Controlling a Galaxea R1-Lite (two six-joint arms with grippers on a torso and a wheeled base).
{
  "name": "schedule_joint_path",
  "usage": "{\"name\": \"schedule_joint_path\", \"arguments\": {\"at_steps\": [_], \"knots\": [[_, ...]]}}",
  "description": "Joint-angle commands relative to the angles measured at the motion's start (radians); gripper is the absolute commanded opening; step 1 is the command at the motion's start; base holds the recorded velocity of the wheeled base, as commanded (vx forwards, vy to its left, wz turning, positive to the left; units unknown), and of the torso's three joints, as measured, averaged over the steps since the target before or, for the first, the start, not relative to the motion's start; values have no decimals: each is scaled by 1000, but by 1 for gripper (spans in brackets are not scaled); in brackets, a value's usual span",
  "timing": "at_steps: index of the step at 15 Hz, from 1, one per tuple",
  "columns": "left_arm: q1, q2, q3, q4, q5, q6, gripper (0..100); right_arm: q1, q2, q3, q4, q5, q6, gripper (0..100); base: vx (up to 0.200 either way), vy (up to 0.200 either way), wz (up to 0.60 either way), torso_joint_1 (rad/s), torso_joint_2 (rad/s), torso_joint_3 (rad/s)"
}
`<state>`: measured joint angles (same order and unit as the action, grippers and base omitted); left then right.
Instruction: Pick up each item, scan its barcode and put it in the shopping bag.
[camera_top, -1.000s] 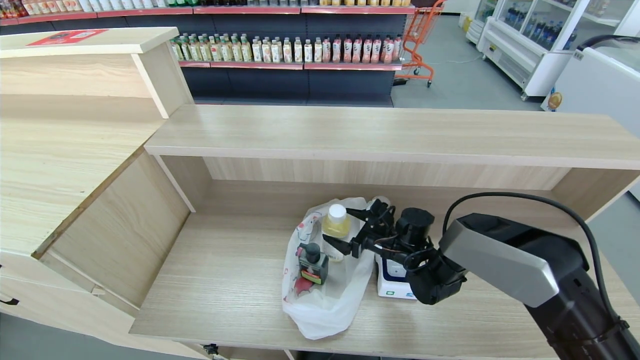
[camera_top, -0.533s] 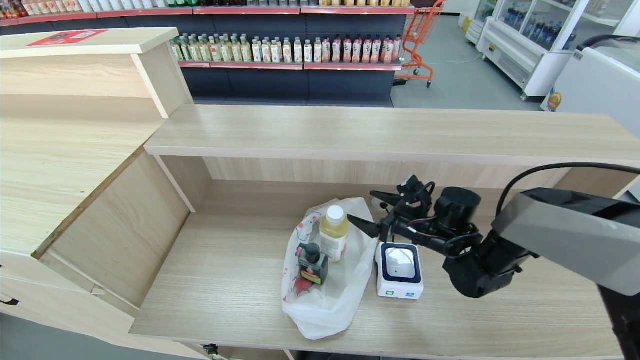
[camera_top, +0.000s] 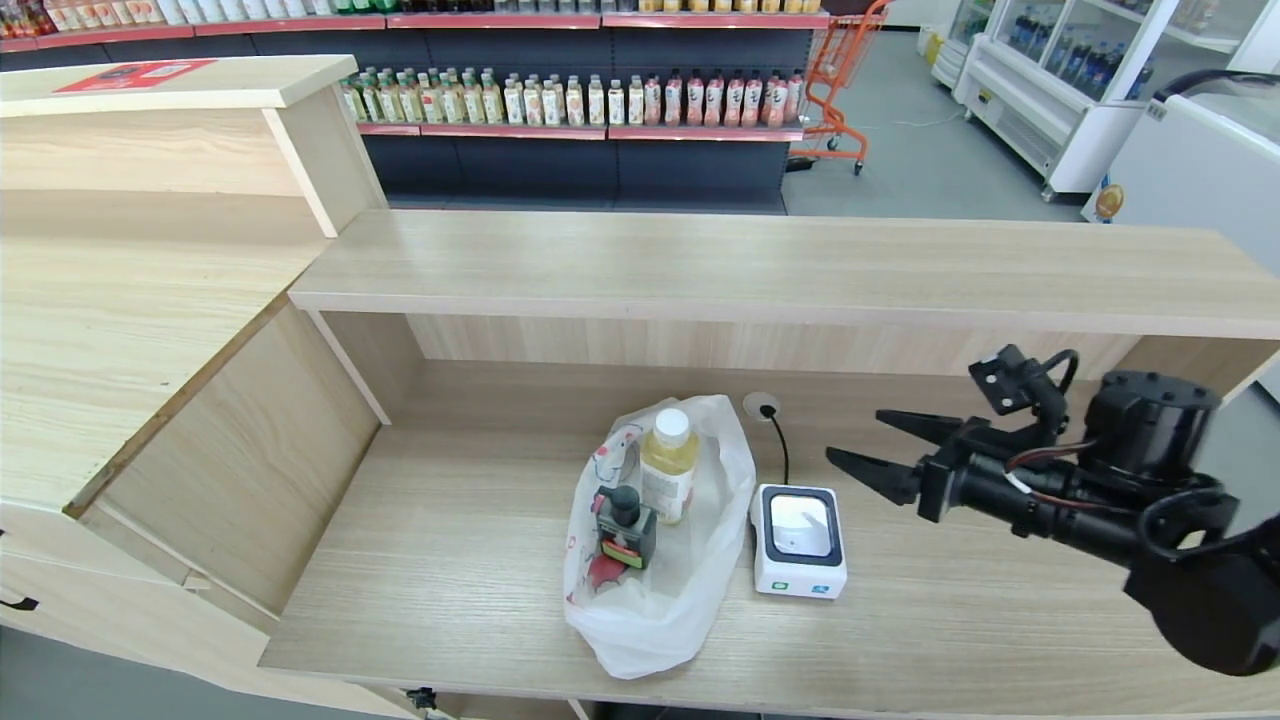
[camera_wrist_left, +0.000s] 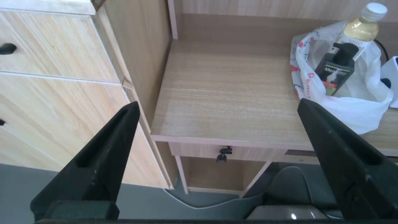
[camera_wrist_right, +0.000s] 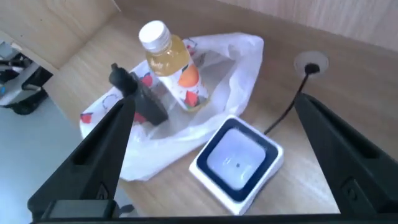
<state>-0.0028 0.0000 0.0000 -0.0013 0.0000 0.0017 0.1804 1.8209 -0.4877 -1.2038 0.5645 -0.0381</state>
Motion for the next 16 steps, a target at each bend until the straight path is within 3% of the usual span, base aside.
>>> {"name": "schedule_joint_path", "arguments": {"at_steps": [1, 3, 5, 8, 10, 11, 14, 16], "knots": [[0, 2, 0, 0, 0, 0, 100, -68, -325, 83, 254, -20, 46, 100, 0, 0, 0, 0, 0, 0], [0, 2, 0, 0, 0, 0, 100, -110, -445, 100, 351, -46, 47, 100, 0, 0, 0, 0, 0, 0], [0, 2, 0, 0, 0, 0, 100, -116, -528, 155, 352, -124, 43, 100, 0, 0, 0, 0, 0, 0], [1, 2, 0, 0, 0, 0, 100, -118, -822, 339, 431, -373, 6, 100, 0, 0, 0, 0, 0, 0], [0, 2, 0, 0, 0, 0, 100, -105, -1060, 423, 603, -416, 6, 100, 0, 0, 0, 0, 0, 0], [0, 2, 0, 0, 0, 0, 100, -144, -1220, 455, 721, -414, 6, 100, 0, 0, 0, 0, 0, 0], [0, 2, 0, 0, 0, 0, 100, -203, -1529, 488, 880, -406, -17, 100, 0, 0, 0, 0, 0, 0], [0, 2, 0, 0, 0, 0, 100, -203, -1778, 488, 1153, -443, -63, 100, 0, 0, 0, 0, 0, 0]]}}
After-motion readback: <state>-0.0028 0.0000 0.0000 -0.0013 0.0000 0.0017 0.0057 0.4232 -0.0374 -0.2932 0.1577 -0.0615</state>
